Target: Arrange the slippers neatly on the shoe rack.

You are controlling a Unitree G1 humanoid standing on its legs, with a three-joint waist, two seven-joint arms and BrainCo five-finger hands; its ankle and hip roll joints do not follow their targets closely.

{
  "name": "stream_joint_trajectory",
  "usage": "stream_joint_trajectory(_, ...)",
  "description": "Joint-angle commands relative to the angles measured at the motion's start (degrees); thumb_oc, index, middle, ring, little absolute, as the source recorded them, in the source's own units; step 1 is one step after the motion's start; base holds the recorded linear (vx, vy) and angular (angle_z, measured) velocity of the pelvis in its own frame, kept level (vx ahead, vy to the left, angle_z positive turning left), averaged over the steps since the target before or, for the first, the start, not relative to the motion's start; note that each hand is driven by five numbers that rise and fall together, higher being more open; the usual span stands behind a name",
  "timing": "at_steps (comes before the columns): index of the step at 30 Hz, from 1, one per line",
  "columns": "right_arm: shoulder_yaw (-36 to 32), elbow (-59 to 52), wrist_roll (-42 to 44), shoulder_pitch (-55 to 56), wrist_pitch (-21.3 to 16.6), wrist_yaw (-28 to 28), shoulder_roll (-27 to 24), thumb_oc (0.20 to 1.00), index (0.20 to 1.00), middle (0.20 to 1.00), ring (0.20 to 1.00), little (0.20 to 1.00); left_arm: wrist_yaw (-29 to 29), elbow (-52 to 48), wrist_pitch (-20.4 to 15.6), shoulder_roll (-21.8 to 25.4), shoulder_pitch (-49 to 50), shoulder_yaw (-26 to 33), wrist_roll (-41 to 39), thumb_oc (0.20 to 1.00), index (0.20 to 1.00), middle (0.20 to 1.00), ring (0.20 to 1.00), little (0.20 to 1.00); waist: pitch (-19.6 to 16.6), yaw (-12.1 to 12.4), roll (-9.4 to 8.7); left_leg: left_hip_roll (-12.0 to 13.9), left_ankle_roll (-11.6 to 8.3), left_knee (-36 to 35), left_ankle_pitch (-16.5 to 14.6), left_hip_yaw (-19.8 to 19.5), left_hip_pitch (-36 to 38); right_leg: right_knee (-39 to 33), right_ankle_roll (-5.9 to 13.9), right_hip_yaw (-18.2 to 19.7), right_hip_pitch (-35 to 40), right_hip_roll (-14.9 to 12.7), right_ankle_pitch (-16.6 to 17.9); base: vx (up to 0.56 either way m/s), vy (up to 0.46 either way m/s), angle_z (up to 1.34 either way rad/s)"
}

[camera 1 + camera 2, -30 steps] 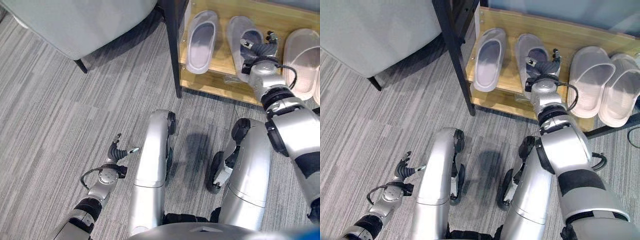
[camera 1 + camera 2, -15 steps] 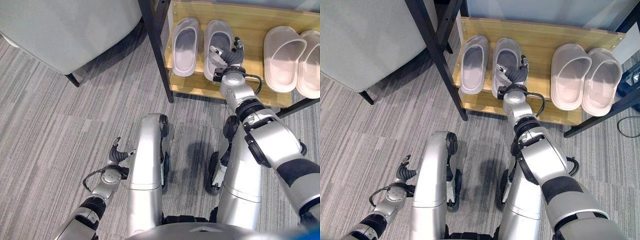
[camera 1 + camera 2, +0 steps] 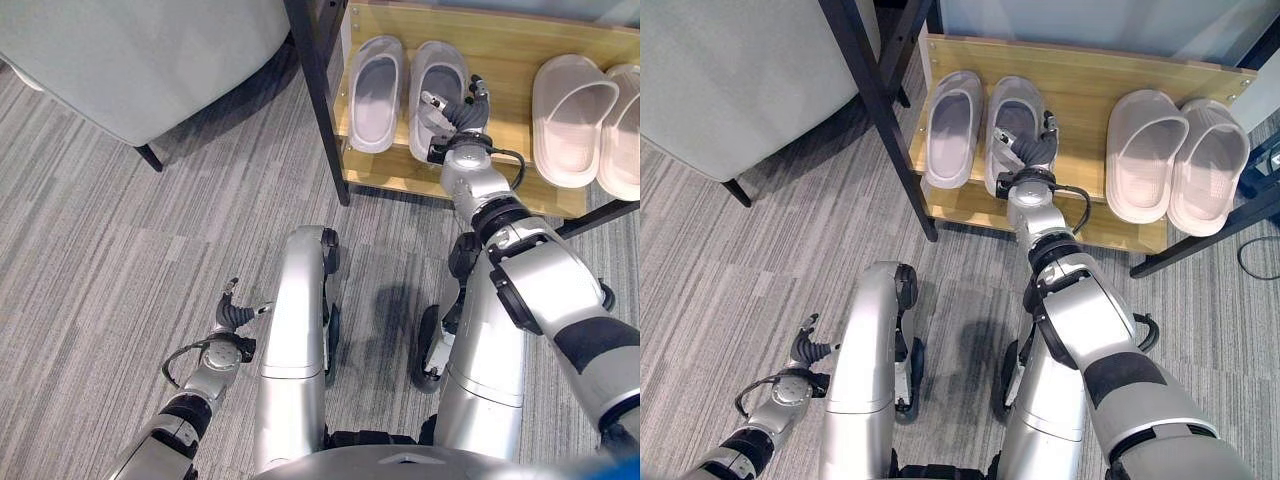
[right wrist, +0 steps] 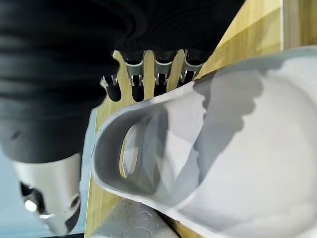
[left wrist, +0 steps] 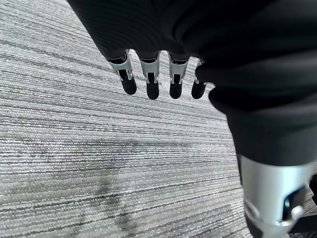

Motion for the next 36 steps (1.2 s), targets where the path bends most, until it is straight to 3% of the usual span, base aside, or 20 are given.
stream_joint_trajectory(1, 2.45, -0.08, 3.06, -1.74, -2.48, 1.94, 2.05, 1.0, 1.0, 1.0, 1.0, 1.0, 1.64, -3.32, -1.23, 0.67, 2.2, -3.51, 1.12, 1.0, 1.0, 1.0, 1.0, 1.0, -4.14, 3.78, 0.2, -2.21, 2.01, 4.65, 1.57, -3.12, -3.87, 3.55, -1.81, 10.85, 2.06, 2.51, 7.53, 0.0, 0.0, 0.0)
stream_joint_trajectory(14, 4.69, -6.21, 3.57, -0.62, -3.13, 2.55, 4.0, 1.0, 1.0, 1.0, 1.0, 1.0, 2.28, -1.68, -0.71, 0.15, 1.87, -2.89, 0.99, 1.0, 1.0, 1.0, 1.0, 1.0, -3.53, 3.13, -0.24, -2.15, 2.02, 5.45, 1.48, -3.3, -3.86, 4.1, -1.58, 10.9, 2.0, 3.01, 7.85, 0.0, 0.0, 0.0)
stream_joint_trajectory(19, 1.79, -5.06, -2.11, 0.5, -2.97, -2.24, 2.03, 1.0, 1.0, 1.0, 1.0, 1.0, 3.2, -1.56, -1.06, -0.41, 2.7, -2.18, 0.86, 1.0, 1.0, 1.0, 1.0, 1.0, -3.83, 2.68, 0.06, -2.15, 2.18, 5.47, 1.5, -3.34, -3.85, 4.12, -1.48, 10.91, 2.16, 2.88, 7.86, 0.0, 0.0, 0.0)
stream_joint_trajectory(25, -1.91, -20.5, -13.15, 9.4, -3.84, -10.0, -0.52, 1.0, 1.0, 1.0, 1.0, 1.0, 5.08, -3.7, -1.09, -0.98, 4.56, -0.22, 3.49, 1.0, 1.0, 1.0, 1.0, 1.0, -3.63, 1.24, 0.16, -2.17, 2.3, 5.13, 2.04, -3.17, -3.84, 3.65, -1.48, 10.46, 2.06, 3.27, 8.08, 0.0, 0.0, 0.0)
stream_joint_trajectory(29, -4.35, -32.49, -16.29, 17.59, -4.42, -9.69, -2.82, 1.0, 1.0, 1.0, 1.0, 1.0, 5.13, -5.16, -1.01, -0.96, 5.16, 1.34, 6.26, 1.0, 1.0, 1.0, 1.0, 1.0, -3.71, 0.41, -0.3, -2.24, 2.32, 4.76, 2.75, -3.43, -3.84, 3.12, -1.17, 10.19, 2.0, 3.44, 8.3, 0.0, 0.0, 0.0)
stream_joint_trajectory(32, -6.6, -43.42, -24.2, 27.14, -4.21, -8.78, -5.29, 1.0, 1.0, 1.0, 1.0, 1.0, 4.41, -5.84, -0.87, -1.64, 6.6, 3.05, 8.34, 1.0, 1.0, 1.0, 1.0, 1.0, -4.79, -0.45, -0.76, -2.31, 2.38, 2.9, 3.88, -3.62, -3.81, 0.91, -0.91, 9.27, 2.27, 3.01, 9.02, 0.01, 0.006, -0.01)
stream_joint_trajectory(34, -9.12, -51.24, -28.86, 33.96, -5.17, -8.41, -7.09, 1.0, 1.0, 1.0, 1.0, 1.0, 3.97, -6.74, -1.64, -1.86, 7.3, 4.05, 9.75, 1.0, 1.0, 1.0, 1.0, 1.0, -6.63, -1.0, -0.85, -2.19, 2.55, -1.25, 5.16, -3.72, -3.73, -3.58, -0.92, 7.83, 2.69, 2.25, 9.65, -0.02, 0.042, -0.04)
stream_joint_trajectory(36, -11.15, -58.49, -32.07, 40.37, -5.78, -7.12, -8.27, 1.0, 1.0, 1.0, 1.0, 1.0, 3.34, -5.89, -2.1, -2.29, 7.21, 4.68, 11.64, 1.0, 1.0, 1.0, 1.0, 1.0, -9.21, -1.42, -1.33, -1.61, 2.81, -11.17, 7.26, -3.46, -1.89, -14.14, -1.2, 5.39, 4.77, 1.11, 10.95, -0.11, 0.057, -0.18)
